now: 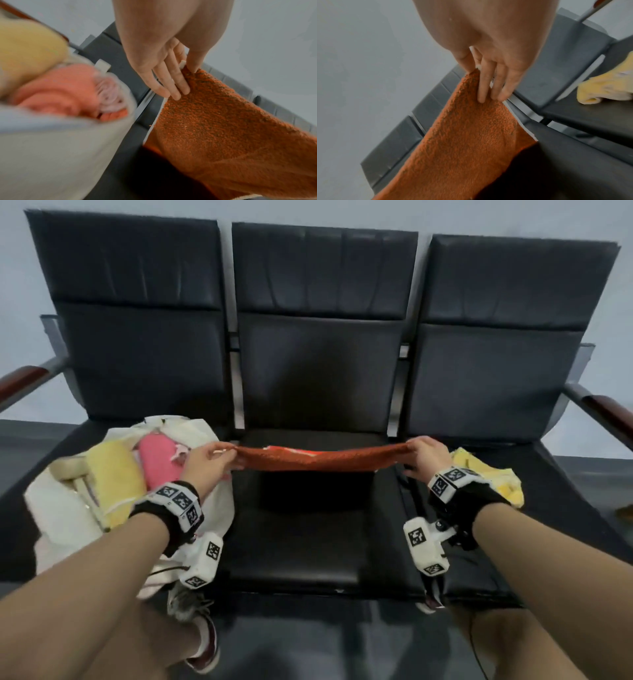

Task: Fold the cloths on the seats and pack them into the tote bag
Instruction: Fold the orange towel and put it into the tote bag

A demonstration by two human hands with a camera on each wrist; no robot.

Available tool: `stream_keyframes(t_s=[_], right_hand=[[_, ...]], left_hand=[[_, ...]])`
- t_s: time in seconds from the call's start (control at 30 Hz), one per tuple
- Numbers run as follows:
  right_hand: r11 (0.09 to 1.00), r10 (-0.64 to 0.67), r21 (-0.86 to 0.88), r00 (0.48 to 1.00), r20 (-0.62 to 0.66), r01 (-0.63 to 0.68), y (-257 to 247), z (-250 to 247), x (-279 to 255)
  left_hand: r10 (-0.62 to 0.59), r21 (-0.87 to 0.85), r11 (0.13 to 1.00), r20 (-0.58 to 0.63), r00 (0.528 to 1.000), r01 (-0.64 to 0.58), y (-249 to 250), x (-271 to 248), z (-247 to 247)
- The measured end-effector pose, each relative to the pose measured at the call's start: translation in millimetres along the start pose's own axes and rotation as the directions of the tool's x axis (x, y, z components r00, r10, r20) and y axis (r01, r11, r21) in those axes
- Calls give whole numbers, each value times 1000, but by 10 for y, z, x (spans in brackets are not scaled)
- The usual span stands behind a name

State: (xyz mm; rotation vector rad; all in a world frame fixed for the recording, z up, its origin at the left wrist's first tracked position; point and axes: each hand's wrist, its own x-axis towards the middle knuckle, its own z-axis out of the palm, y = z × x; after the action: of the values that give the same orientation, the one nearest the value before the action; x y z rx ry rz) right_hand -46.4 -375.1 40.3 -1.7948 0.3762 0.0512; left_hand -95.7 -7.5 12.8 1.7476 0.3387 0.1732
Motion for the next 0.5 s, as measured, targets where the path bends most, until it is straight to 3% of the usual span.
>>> stream_keyframes(t_s=[0.07, 0.13, 0.2, 0.27, 0.3, 0.33, 0.4, 0.5], right_hand=[[983, 146, -117, 988, 59, -138, 549, 68, -76], [923, 360, -191, 925, 123, -334, 1064, 127, -173], [850, 503, -271, 848, 166, -451, 1416, 173, -287], [810, 537, -371, 829, 159, -454, 1564, 177, -376], [803, 527, -409, 837, 148, -433, 1584, 164, -404], [795, 523, -441, 839, 149, -417, 1562, 151, -427], [763, 499, -537, 856, 136, -359, 1450, 128, -427], [682, 359, -703, 930, 77, -205, 1202, 190, -355]], left_hand=[[-19, 119, 993, -2, 1000, 19, -397, -155, 108], [80, 428, 901, 3, 997, -74, -615, -303, 195], [203, 715, 660, 125, 971, -230, -667, -486, 275], [175, 851, 414, 275, 945, -324, -698, -676, 343], [110, 885, 333, 305, 946, -324, -732, -757, 369], [30, 903, 318, 293, 956, -287, -791, -803, 370], [-144, 903, 408, 208, 967, -133, -955, -787, 306], [-335, 849, 524, 132, 933, 68, -1157, -696, 189]])
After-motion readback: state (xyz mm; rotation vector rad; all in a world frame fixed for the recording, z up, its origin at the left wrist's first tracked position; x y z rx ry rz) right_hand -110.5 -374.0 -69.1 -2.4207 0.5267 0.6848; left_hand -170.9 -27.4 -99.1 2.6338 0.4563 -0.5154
